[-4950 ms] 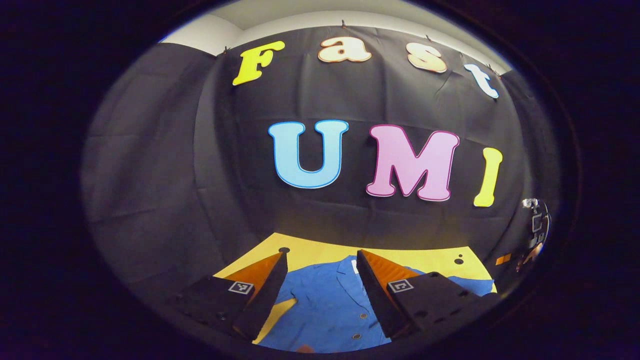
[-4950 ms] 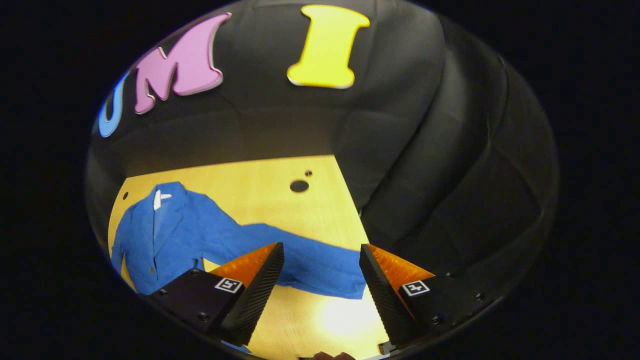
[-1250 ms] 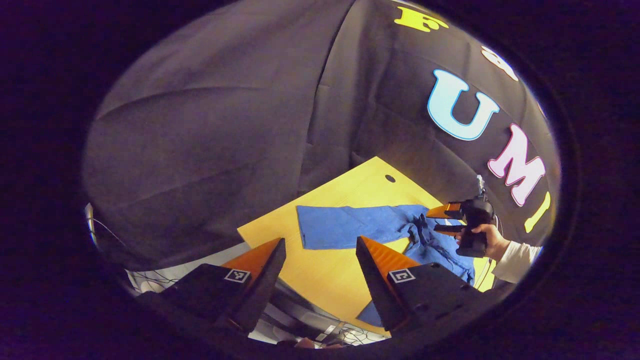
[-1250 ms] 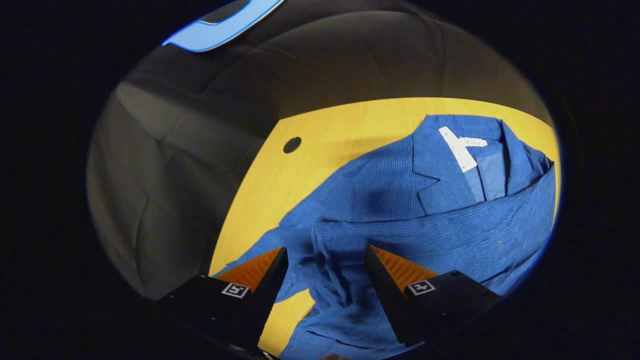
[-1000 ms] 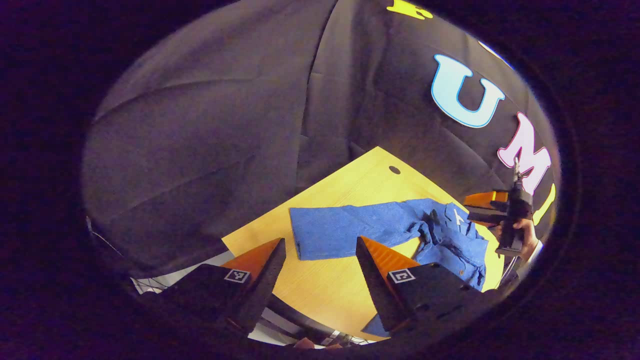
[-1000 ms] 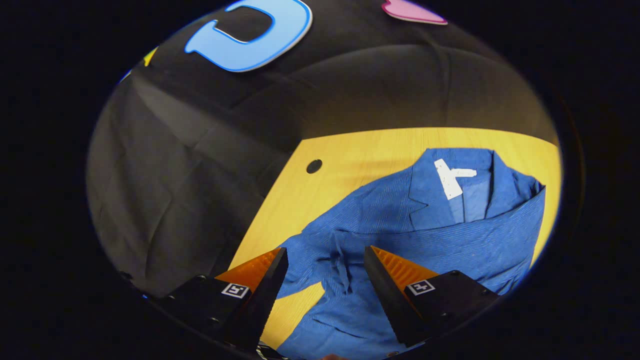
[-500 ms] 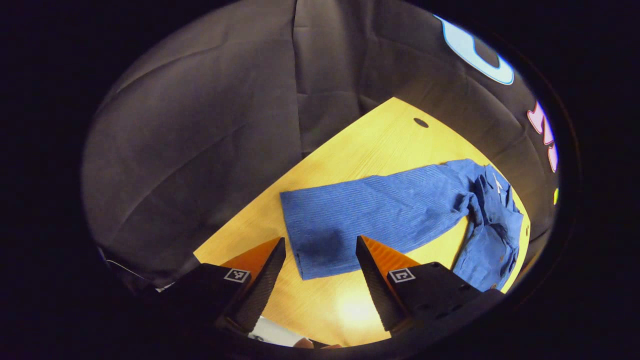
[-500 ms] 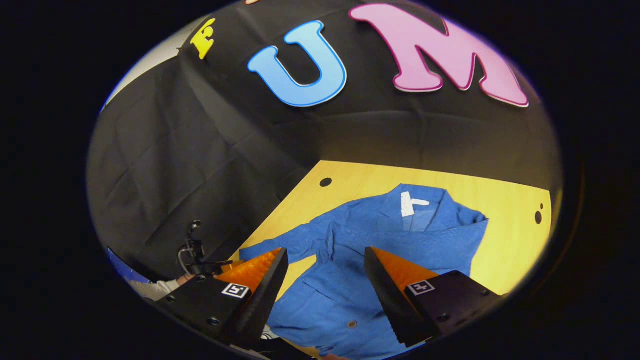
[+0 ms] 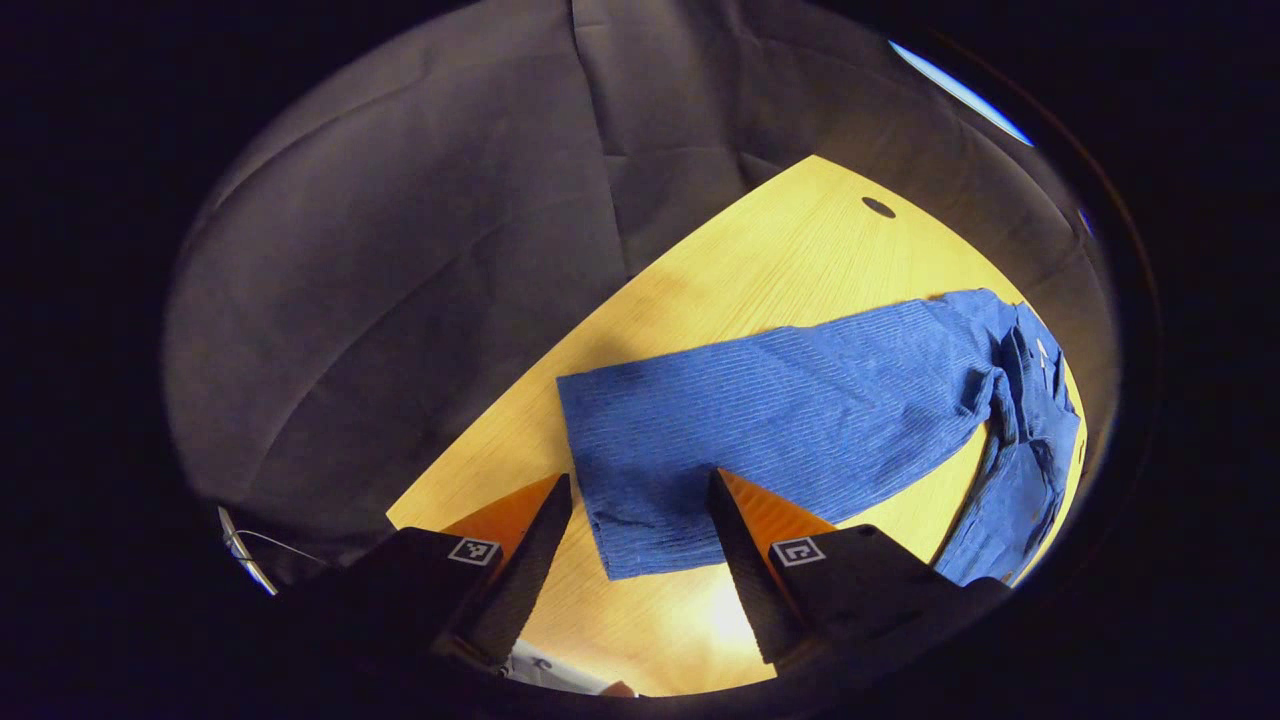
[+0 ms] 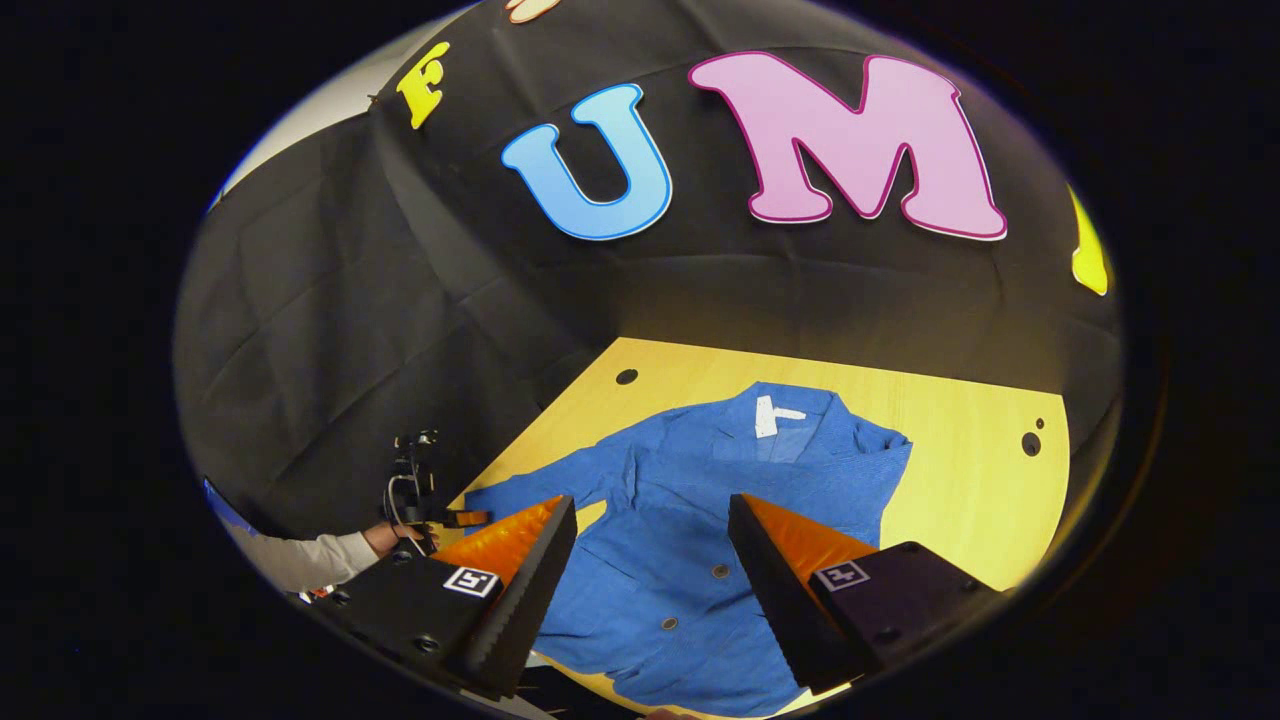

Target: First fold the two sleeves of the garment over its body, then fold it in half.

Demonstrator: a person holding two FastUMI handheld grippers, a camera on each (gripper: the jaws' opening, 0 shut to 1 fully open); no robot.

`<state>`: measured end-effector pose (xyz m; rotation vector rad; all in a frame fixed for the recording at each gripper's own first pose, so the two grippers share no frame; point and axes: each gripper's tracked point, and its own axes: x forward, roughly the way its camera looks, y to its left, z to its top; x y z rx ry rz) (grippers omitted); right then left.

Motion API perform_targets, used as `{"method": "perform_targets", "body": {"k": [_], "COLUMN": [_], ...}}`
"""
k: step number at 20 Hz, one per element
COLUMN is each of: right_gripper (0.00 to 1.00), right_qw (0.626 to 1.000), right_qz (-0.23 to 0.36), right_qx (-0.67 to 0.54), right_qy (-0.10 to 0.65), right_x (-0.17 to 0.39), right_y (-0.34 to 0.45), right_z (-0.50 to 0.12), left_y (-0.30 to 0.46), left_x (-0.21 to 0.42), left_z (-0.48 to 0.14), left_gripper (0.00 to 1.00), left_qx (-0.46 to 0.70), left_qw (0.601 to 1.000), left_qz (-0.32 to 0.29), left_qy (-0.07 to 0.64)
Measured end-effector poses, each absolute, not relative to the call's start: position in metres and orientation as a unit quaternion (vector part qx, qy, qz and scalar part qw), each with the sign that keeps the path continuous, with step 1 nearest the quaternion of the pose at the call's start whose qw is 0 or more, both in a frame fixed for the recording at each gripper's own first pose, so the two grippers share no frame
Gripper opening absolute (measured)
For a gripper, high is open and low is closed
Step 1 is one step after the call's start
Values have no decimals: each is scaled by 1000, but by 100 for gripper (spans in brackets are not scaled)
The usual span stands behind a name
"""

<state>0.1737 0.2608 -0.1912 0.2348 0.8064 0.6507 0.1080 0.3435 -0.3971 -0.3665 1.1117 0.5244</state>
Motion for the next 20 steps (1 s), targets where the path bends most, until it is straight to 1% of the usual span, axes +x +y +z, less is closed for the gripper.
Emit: {"method": "perform_targets", "body": {"k": [2, 5, 6, 7, 8, 13, 17, 20], "right_gripper": [98, 98, 98, 97, 98, 98, 98, 98], "right_qw": [859, 859, 859, 858, 858, 861, 860, 860], "right_qz": [314, 317, 317, 317, 317, 313, 313, 316], "right_qx": [117, 114, 109, 105, 103, 104, 117, 123], "right_qy": [388, 386, 386, 389, 391, 387, 386, 382], "right_x": [171, 173, 171, 167, 165, 162, 163, 162], "right_y": [266, 268, 267, 267, 265, 258, 252, 246], "right_z": [-191, -191, -193, -193, -194, -190, -188, -187], "left_y": [346, 345, 348, 349, 350, 345, 329, 302], "left_x": [109, 124, 124, 125, 130, 134, 151, 172], "left_z": [-396, -390, -392, -394, -390, -378, -327, -280], "left_gripper": [76, 12, 5, 6, 0, 0, 0, 0], "left_qx": [-174, -194, -195, -196, -202, -240, -239, -225], "left_qw": [797, 809, 811, 813, 815, 825, 854, 877], "left_qz": [240, 225, 220, 215, 209, 189, 154, 117], "left_qy": [526, 507, 507, 504, 501, 476, 437, 409]}}
